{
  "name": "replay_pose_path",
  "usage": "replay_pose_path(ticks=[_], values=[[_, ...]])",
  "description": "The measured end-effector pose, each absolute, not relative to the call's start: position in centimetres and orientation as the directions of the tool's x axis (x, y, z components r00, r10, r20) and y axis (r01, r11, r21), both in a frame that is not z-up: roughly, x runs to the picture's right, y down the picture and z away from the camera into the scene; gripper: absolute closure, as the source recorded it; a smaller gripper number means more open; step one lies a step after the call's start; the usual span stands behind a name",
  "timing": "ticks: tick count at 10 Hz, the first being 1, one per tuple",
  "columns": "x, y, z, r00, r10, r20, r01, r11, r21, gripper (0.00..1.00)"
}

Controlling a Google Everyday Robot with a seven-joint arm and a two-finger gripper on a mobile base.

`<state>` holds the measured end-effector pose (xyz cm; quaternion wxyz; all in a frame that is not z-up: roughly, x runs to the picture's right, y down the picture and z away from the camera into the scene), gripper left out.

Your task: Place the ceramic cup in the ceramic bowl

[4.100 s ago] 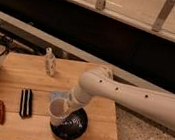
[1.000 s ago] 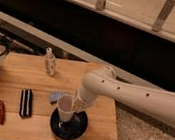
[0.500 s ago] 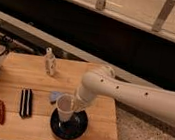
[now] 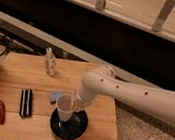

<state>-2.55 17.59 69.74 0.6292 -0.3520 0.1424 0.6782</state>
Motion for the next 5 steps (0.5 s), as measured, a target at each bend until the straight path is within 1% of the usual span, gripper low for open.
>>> replay_pose_path(ticks=[5], values=[[-2.85,17.59,69.94,0.041,0.75,-0.66,-0.953,-0.17,-0.252,1.0]])
